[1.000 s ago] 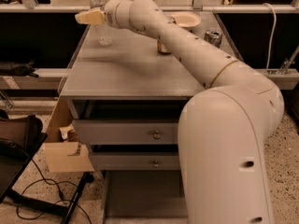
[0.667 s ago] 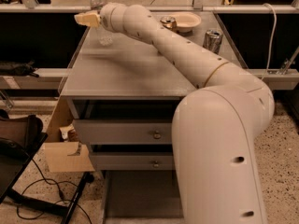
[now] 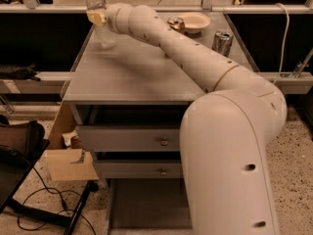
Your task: Place water bottle into bottom drawer
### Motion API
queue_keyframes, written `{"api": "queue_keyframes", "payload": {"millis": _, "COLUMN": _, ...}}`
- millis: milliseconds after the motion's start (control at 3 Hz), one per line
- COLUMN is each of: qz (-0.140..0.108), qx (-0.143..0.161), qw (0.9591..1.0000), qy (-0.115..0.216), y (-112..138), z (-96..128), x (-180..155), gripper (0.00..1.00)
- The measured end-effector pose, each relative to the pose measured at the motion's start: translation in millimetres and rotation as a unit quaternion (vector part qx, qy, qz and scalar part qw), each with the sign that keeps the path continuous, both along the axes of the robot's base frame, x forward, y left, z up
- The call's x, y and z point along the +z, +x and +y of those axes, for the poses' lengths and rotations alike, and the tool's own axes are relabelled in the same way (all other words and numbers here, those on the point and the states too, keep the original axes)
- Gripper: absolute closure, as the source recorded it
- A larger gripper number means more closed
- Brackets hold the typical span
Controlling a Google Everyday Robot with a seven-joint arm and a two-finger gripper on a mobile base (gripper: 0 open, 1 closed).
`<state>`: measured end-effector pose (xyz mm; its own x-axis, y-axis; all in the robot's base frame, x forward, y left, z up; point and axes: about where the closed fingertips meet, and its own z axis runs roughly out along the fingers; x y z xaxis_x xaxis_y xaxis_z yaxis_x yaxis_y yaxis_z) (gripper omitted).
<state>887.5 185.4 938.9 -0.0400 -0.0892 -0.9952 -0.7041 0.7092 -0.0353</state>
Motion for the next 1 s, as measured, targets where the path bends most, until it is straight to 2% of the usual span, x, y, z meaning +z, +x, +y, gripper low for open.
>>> {"api": "queue_keyframes", "payload": {"millis": 333, "qz": 0.000, "qx": 0.000, "qw": 1.0000, "qy": 0.000, "y": 0.0, "z": 0.0, "x": 0.1, "gripper": 0.96}}
{"api": "queue_keyframes", "payload": {"millis": 667, "qz": -0.002, "qx": 0.003, "qw": 1.0000, "qy": 0.001, "y": -1.8, "z": 0.4, "x": 3.0, "gripper": 1.00}}
{"api": "queue_keyframes", "payload": {"millis": 1000, "qz": -0.006, "qx": 0.018, "qw": 0.9997, "qy": 0.013, "y": -20.6, "z": -10.4, "x": 22.0, "gripper": 1.00}}
